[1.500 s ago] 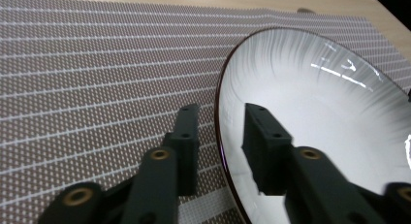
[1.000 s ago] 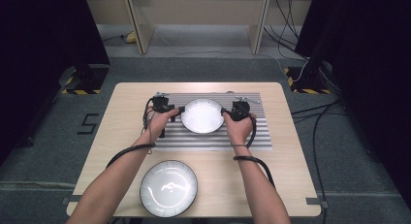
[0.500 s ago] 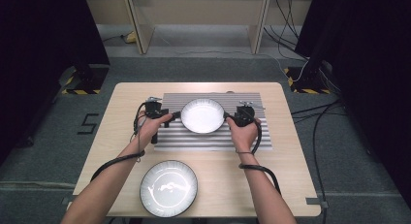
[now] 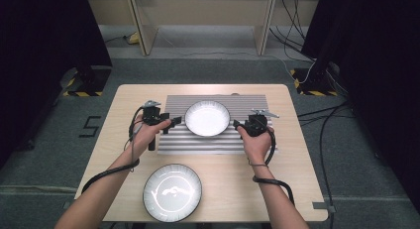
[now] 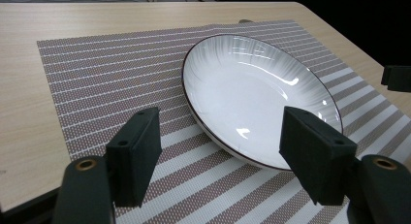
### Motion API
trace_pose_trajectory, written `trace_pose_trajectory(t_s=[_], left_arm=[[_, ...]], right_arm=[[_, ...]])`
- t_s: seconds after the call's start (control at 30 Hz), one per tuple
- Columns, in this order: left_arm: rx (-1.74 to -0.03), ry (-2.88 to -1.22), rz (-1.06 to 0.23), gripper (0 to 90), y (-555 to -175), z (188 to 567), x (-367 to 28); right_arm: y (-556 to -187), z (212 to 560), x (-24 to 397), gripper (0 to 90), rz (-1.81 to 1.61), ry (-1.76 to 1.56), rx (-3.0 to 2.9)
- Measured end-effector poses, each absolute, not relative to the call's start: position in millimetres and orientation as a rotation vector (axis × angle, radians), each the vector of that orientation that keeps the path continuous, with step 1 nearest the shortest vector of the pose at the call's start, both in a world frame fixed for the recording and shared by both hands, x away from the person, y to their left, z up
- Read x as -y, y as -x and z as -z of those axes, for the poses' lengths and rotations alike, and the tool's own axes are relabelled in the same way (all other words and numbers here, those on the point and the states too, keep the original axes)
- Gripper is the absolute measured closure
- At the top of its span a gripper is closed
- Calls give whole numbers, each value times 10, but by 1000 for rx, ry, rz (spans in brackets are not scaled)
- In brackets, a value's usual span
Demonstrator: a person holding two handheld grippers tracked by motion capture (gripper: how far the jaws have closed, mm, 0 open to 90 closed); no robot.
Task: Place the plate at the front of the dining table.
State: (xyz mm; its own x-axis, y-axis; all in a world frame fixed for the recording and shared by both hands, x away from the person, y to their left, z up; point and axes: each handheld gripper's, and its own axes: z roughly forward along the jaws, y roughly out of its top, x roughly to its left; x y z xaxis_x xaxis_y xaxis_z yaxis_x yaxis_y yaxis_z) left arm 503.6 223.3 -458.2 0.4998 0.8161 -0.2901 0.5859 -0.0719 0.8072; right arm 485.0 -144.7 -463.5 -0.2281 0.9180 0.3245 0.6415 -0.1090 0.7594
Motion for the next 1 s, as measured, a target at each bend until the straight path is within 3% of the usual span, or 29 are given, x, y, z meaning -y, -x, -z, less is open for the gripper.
trace_pose_trajectory(t_s=[1.0], left_arm=[[-1112,-1722,-324,314,-4404,4602,-2587]], right_arm=[[-4422,4679,1694,459,-1248,-1711,-1862]])
